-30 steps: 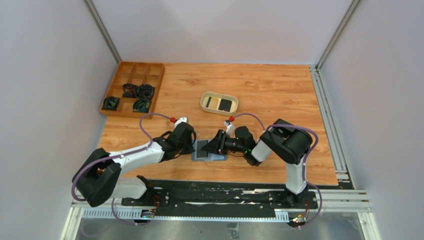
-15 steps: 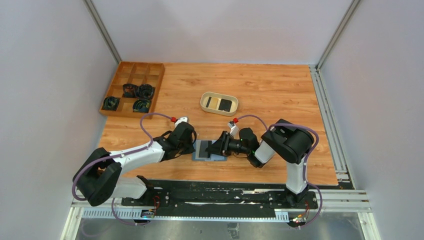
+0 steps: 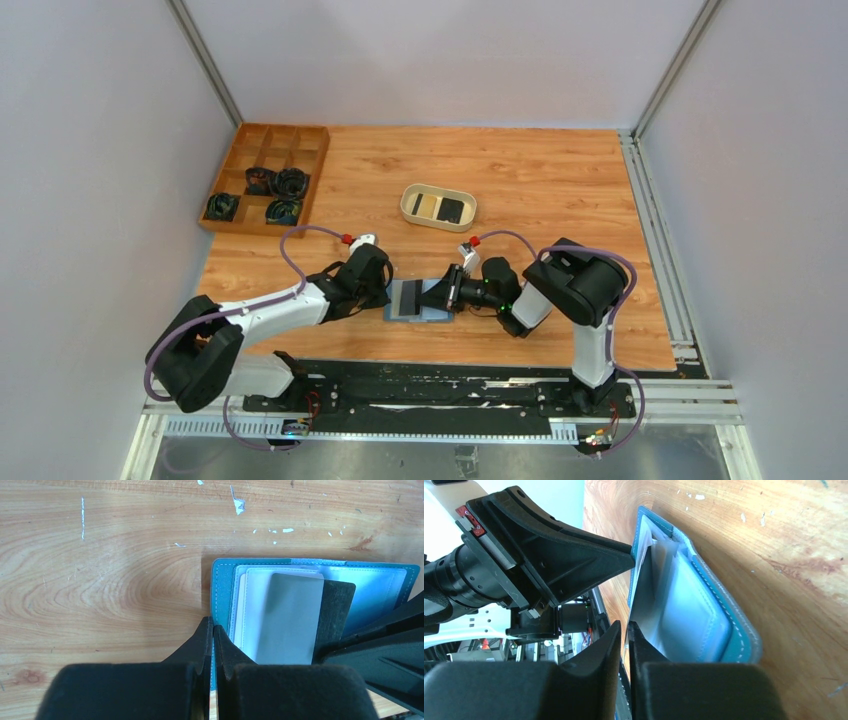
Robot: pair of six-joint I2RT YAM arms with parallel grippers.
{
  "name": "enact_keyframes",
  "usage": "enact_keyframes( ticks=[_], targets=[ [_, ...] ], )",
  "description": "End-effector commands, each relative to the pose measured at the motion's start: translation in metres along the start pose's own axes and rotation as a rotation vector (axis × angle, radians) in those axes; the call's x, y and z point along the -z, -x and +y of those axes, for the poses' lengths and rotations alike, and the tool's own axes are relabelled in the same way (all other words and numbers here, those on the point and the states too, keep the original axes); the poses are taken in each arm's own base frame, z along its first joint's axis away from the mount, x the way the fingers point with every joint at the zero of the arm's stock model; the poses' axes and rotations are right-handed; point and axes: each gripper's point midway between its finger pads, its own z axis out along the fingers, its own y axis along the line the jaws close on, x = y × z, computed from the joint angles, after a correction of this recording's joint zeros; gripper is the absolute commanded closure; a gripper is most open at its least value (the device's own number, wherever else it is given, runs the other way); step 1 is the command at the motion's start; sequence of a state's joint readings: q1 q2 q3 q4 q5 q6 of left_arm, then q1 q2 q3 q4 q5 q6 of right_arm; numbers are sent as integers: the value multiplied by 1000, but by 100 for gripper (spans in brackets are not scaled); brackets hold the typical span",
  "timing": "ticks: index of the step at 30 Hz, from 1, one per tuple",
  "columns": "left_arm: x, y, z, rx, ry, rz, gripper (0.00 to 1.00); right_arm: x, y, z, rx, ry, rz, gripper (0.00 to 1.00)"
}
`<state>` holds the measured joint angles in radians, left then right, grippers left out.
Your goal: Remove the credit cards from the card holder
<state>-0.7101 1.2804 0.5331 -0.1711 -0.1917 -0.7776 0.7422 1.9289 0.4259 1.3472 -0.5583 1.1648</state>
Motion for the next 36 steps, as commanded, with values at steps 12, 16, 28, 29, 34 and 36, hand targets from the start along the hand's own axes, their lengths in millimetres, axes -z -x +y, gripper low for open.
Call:
enact_keyframes(
  ticks=[12,16,28,29,34,36],
  targets=[
    [1,3,-3,-8,5,-12,100,30,4,-15,-3,-26,-24,100],
    [1,6,-4,-15,8,-16,100,44,5,-25,-8,-64,-25,100],
    [5,10,-3,-21,15,-31,100,71,51,4,79,-96,-68,100],
    [6,11,-3,-22,16,-35,100,71,61,12,124,-116,-70,100],
    [10,17,-5,-23,12,-47,100,70,120,47,321,-209,-98,100],
    [10,19,-8,-28,7,-50,100,71,148,56,332,-203,-127,100]
  ],
)
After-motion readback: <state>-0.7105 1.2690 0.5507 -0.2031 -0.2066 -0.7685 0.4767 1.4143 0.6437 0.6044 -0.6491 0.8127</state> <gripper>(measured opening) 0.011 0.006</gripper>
